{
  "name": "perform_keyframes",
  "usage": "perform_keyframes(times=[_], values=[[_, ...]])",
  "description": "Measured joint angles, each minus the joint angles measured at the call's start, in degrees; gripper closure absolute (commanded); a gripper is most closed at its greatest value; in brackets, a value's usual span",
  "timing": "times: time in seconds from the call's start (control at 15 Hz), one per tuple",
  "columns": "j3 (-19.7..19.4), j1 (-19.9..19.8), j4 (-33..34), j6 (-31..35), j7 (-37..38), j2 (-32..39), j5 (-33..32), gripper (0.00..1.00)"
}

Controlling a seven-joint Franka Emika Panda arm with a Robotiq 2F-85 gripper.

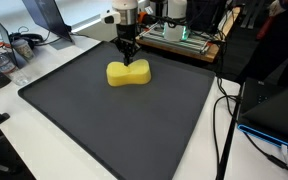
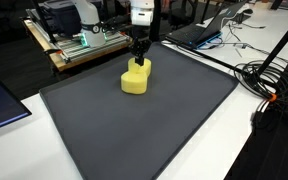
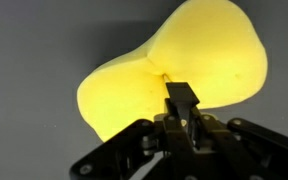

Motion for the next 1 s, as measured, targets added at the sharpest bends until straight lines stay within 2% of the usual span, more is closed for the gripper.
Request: perform_keyframes(times=[0.4,1.0], values=[[-0.89,0.02,2.36,-0.89,0.1,3.28,0.02,0.97],[-1.19,0.11,4.33,-3.67,0.11,4.31,0.62,0.97]])
